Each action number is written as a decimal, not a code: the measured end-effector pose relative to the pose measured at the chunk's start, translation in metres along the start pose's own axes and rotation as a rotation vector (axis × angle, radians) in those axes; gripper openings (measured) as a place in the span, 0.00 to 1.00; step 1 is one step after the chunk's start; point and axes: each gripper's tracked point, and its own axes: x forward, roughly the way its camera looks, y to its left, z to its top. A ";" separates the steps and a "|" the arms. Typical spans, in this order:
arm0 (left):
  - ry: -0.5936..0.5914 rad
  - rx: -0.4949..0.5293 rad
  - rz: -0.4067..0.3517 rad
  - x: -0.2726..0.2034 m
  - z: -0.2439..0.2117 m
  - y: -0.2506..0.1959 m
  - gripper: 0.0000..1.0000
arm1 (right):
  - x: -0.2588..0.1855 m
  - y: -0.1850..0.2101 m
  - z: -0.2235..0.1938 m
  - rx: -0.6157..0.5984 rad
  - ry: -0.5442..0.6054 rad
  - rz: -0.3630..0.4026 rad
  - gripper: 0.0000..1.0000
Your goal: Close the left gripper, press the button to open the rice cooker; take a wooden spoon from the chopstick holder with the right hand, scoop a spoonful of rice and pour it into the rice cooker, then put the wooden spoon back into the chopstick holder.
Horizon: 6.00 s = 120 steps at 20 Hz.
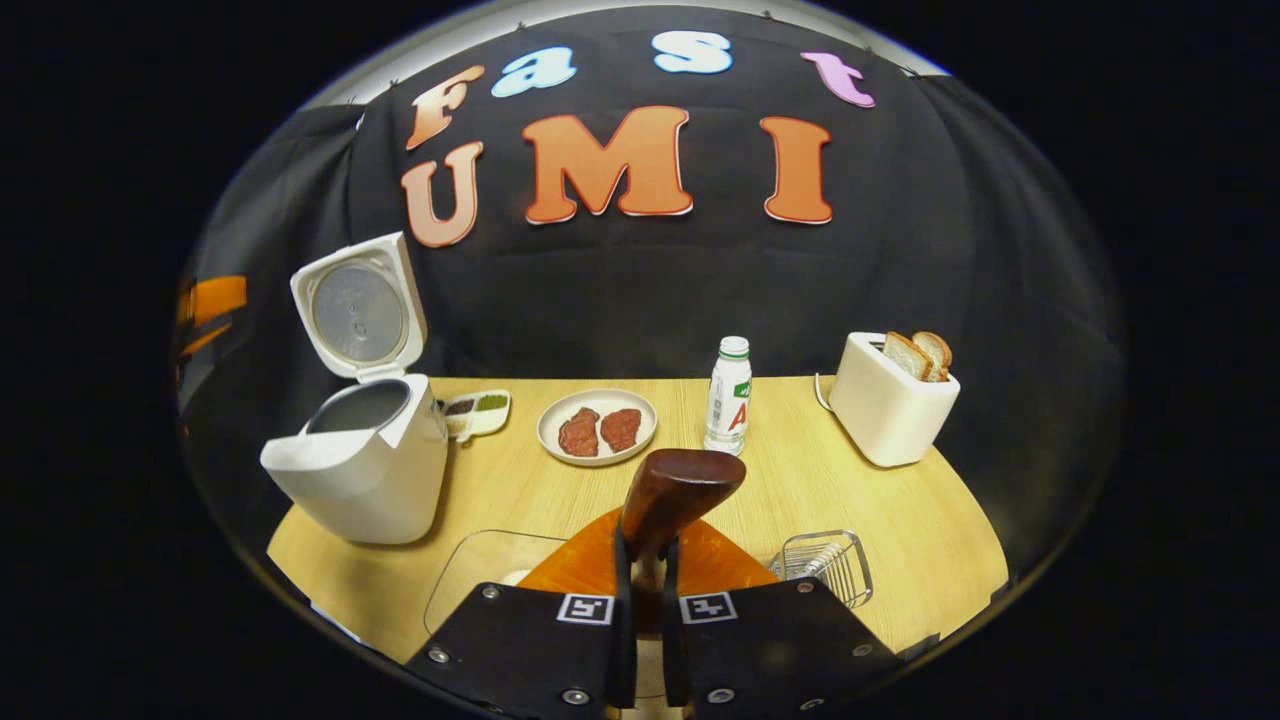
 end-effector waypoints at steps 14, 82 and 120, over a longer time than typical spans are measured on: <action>0.070 0.009 0.008 0.000 -0.022 0.020 0.86 | 0.004 0.036 -0.062 -0.216 0.006 -0.048 0.10; -0.031 -0.004 0.146 -0.010 0.016 0.118 0.86 | 0.039 0.120 0.154 1.416 -0.023 0.628 0.10; 0.106 -0.002 0.340 -0.013 -0.044 0.280 0.87 | 0.132 0.339 0.224 0.354 -0.109 0.449 0.10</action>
